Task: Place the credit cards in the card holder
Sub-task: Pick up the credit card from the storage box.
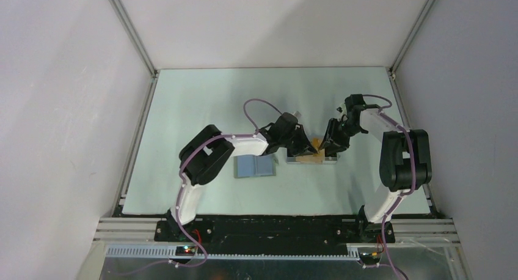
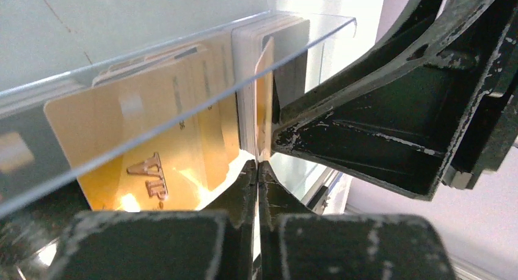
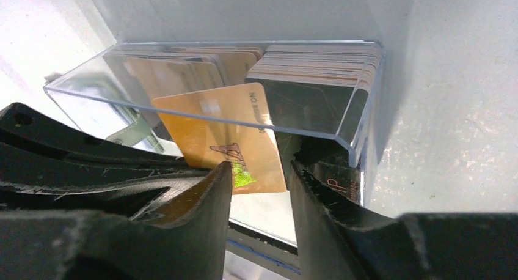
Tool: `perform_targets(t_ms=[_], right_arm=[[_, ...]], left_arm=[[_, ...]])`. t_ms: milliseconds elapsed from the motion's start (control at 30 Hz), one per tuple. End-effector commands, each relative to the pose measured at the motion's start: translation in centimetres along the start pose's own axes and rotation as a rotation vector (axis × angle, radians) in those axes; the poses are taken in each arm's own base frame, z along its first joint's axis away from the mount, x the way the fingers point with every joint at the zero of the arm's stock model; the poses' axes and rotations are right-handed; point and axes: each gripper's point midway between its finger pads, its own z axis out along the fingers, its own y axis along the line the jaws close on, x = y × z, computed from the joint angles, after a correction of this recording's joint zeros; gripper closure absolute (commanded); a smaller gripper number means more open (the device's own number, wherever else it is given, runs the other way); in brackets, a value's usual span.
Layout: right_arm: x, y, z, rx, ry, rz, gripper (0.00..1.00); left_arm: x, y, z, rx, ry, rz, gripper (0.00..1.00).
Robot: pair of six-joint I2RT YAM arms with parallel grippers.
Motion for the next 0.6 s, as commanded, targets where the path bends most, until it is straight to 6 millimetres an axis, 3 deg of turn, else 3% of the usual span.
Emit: perform_targets(t_ms=[0,167,300,433,567], right_arm=[[-1.0,1.3,-2.0,-0.044,-0.086,-0.041,0.49],[-1.5,2.5,-4.1,-0.078,-0.144,-0.066,0.34],[-1.9,4.5,-7.2,-0.146,-0.227,-0.121,0.20],[-1.9,7.0,-9.8,-0.240,-0.275,-0.182,0.10],[-1.2,9.6,-11.2,-0.375,-0.260,-0.211,0.01]], left_arm=[[-1.1,-1.4,-2.5,0.002,-0.056,0.025,1.00],[-2.5,-4.4,-4.9,0.059,-0.114,0.056,1.00],[-3.7,-5.6,-7.3,0.080,-0.176,0.082,1.00],[-4.5,-6.2,-10.2,0.095,-0.235,0.130,1.00],[-5.6,-5.3,-13.9,0.097,-0.299,0.119,1.00]])
